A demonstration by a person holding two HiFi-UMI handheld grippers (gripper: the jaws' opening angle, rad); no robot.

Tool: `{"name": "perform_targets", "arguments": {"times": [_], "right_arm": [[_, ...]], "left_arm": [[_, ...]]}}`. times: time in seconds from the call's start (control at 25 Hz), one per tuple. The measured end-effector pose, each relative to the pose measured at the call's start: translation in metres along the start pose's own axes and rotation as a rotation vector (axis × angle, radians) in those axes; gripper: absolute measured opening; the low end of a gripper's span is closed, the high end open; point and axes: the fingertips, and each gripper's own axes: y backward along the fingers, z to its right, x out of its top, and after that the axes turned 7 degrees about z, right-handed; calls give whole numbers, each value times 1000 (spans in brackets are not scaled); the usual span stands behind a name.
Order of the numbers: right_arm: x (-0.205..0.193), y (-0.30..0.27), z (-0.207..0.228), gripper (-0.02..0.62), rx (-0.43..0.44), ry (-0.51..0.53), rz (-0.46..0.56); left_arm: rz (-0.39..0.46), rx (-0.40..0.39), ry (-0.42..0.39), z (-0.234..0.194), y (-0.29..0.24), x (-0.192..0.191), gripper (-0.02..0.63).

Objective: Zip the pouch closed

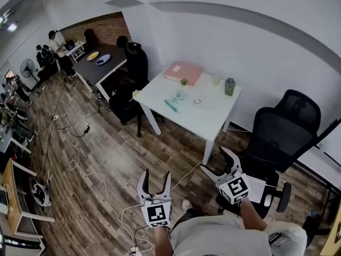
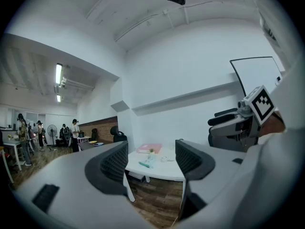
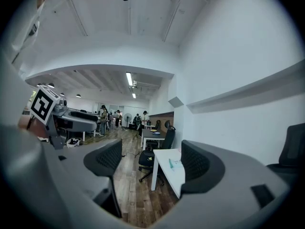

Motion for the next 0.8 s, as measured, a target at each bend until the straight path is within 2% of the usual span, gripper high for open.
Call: {"name": "perform_targets", "arguments": {"times": [0.32, 0.8], "right_arm": [[-12, -53, -3, 383, -40, 1, -32], [-25, -102, 1, 375, -109, 3, -49]], "left_arm": [[5, -32, 23, -42, -38, -14, 308], [26, -108, 24, -75, -85, -32, 308]]}}
